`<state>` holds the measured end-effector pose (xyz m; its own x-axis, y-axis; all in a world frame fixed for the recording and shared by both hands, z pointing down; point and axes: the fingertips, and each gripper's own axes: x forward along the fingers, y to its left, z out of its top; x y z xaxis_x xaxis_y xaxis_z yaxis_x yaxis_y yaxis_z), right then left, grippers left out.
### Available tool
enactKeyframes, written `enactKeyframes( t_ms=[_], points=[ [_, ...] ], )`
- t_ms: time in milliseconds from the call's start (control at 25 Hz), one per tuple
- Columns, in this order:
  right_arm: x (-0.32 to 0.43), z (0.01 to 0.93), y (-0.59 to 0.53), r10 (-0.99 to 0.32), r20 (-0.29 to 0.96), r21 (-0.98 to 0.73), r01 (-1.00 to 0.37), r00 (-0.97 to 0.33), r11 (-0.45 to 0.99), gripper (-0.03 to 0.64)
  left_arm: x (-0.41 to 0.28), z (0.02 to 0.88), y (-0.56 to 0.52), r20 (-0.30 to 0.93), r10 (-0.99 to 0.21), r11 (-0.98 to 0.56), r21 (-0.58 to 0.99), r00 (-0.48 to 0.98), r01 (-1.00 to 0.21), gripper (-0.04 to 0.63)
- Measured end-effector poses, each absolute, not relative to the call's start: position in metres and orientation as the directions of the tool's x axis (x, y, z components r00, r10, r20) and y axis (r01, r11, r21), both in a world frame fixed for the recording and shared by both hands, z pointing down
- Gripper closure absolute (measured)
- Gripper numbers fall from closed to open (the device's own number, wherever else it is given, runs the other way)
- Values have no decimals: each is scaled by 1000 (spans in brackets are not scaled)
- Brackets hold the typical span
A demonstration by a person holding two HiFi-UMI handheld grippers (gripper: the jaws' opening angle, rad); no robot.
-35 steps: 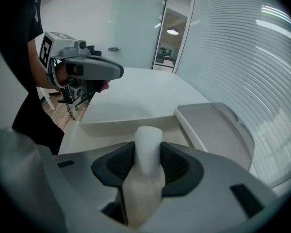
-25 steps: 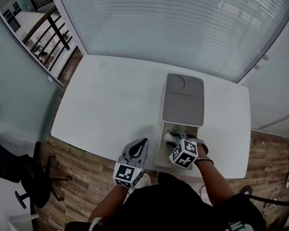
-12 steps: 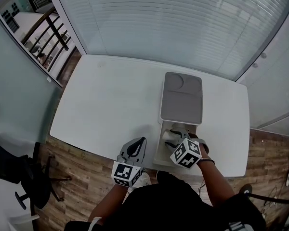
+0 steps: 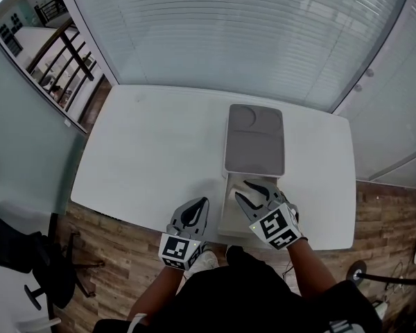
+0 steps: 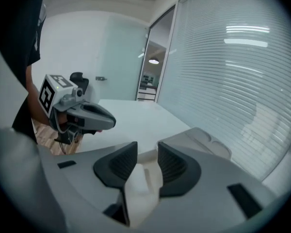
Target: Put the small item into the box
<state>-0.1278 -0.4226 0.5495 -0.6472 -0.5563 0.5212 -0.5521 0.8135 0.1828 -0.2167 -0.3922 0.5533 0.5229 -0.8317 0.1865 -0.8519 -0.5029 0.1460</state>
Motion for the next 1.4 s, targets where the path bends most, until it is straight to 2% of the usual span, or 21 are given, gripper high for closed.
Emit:
enactKeyframes(
  t_ms=[200,280,720,1400],
  points=[
    [-123,510,-428,-666,352,186,-648,-658,739,594,-221,541,-395,164,-844,-493,144,512,-858,583],
    [-118,501,-428,-694,306,180,-676,-652,714,611,-220,538,-396,155,-843,-498,137,515,-856,583],
    [-105,448,-417,-773,72,202,-750,-630,630,614,-220,523,-397,122,-851,-500,116,512,-858,583],
    [-89,447,-421,-804,48,173,-788,-593,591,614,-217,513,-405,103,-860,-491,95,500,-866,583]
  ],
)
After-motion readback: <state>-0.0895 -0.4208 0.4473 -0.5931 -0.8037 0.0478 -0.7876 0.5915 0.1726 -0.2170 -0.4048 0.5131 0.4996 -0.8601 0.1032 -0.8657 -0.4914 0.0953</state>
